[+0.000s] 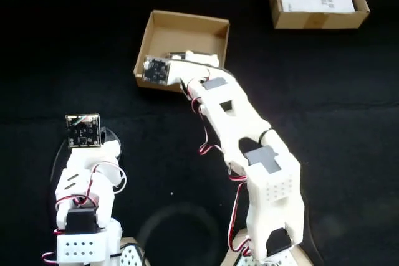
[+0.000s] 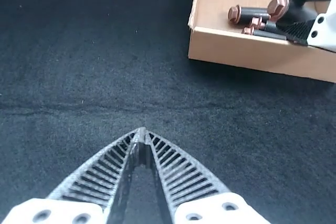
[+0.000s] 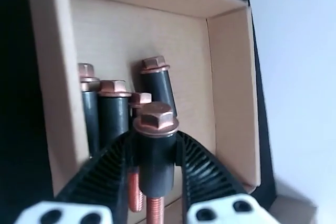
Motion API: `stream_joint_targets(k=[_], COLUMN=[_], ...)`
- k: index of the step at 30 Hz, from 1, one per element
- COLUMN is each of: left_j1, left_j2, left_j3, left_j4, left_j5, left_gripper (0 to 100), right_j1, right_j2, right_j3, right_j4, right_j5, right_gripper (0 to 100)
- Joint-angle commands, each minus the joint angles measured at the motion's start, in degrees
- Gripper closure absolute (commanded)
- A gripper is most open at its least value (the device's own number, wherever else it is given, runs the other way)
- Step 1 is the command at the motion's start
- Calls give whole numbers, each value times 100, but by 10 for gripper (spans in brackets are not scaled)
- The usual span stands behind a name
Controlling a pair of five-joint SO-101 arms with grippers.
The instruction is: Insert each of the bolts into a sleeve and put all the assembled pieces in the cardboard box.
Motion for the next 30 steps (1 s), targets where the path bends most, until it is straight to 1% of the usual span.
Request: stream_joint_targets(k=[1, 3, 4, 6, 8, 10, 13, 16, 20, 23, 26, 30], left_j1=[110, 110, 110, 119, 136, 180, 180, 180, 180, 198, 198, 198], left_j2=[-66, -66, -66, -66, -66, -57, -57, -57, -48, -48, -48, -48], left_j3=[84, 84, 84, 84, 84, 84, 84, 84, 84, 84, 84, 84], left_j4=[9, 9, 9, 9, 9, 9, 9, 9, 9, 9, 9, 9], left_j5=[-35, -35, -35, -35, -35, -35, -35, -35, -35, -35, -35, -35], left_gripper=[991, 991, 991, 991, 991, 991, 991, 991, 991, 991, 991, 991], right_j1=[-40, -22, -22, 31, 66, 75, 40, -13, 4, 110, 286, 611], right_j2=[-31, -31, -40, -66, -233, -637, -1393, -2185, -3143, -3697, -4084, -4620], right_j3=[-277, -277, -277, -268, -259, -233, -277, -277, -233, -215, -215, -207], right_j4=[-75, -66, -66, -57, -13, 382, 1262, 1833, 2563, 3345, 4092, 5323], right_j5=[-818, -1187, -1248, -1275, -1275, -1380, -2171, -3007, -3868, -4545, -5073, -5547], right_gripper=[878, 793, 763, 753, 768, 795, 841, 880, 944, 988, 992, 992])
